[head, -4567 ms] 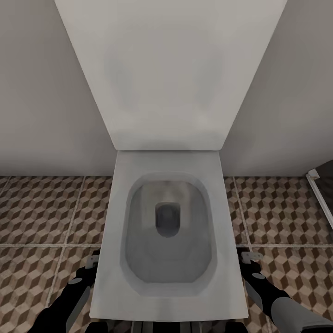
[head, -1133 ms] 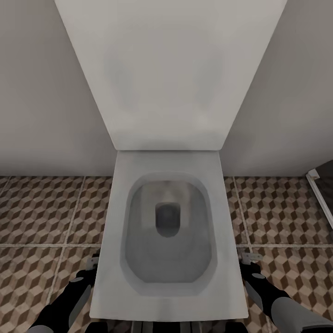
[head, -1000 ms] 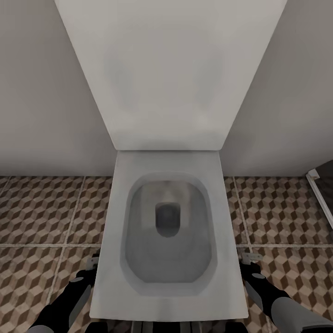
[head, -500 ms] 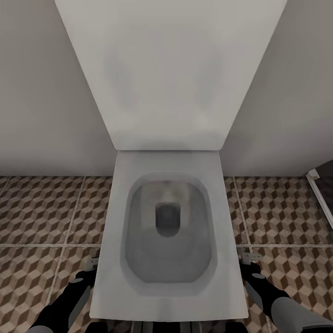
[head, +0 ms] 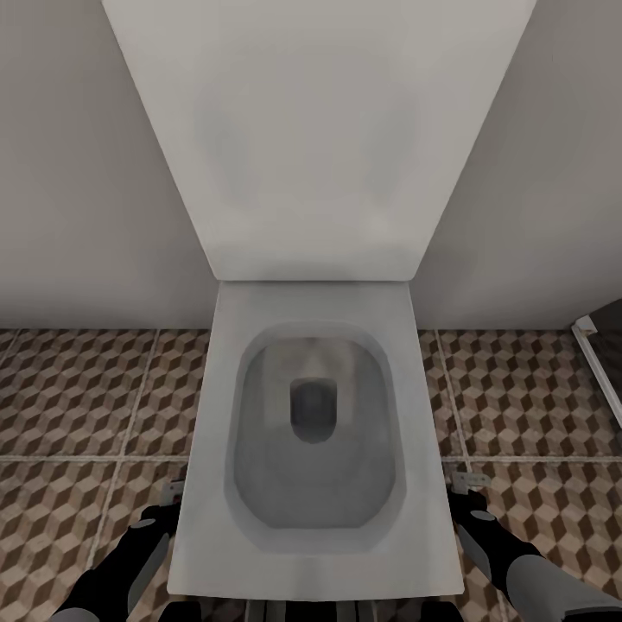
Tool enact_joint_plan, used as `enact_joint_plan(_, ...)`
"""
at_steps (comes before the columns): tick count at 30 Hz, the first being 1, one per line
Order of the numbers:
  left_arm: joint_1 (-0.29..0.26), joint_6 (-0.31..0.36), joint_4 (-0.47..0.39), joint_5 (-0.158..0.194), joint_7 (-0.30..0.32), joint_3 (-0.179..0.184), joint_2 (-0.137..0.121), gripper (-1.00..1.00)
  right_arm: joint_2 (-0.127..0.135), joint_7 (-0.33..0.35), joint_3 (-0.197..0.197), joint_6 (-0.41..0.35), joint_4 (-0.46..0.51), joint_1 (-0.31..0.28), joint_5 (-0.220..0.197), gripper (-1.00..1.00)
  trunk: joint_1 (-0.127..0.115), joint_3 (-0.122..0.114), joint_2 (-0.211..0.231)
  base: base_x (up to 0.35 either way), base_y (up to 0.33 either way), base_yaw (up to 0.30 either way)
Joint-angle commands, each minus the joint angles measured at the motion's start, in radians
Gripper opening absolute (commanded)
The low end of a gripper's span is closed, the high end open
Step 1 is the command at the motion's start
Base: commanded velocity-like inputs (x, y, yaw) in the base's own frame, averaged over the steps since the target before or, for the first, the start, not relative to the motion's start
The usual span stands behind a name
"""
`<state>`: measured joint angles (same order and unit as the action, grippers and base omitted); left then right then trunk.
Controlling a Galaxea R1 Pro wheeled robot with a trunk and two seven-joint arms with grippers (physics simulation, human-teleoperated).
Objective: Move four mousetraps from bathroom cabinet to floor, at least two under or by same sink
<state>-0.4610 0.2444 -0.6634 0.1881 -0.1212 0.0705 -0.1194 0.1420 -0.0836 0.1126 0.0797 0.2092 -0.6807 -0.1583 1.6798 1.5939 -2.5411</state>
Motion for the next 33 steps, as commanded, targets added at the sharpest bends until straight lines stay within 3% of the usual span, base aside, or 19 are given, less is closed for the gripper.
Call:
enact_joint_plan(1,0.0,0.004,-0.003,0.01,-0.009,0.007,-0.002,1.0,0.001,-0.004,0.009,0.004,-0.001,0.0,-0.01,1.0,0.0,0.001,0.0,0.0,0.0,0.0)
enact_joint_plan(20,0.001,0.003,-0.016,0.009,-0.008,0.008,-0.005,1.0,0.0,-0.004,0.009,0.011,-0.001,0.0,-0.011,1.0,0.0,0.001,0.0,-0.012,0.0,0.0)
enact_joint_plan(33,0.001,0.004,-0.051,0.01,-0.008,0.006,-0.006,1.0,0.0,-0.004,0.009,0.015,0.0,0.0,-0.01,1.0,0.0,0.001,0.0,-0.28,0.0,0.0)
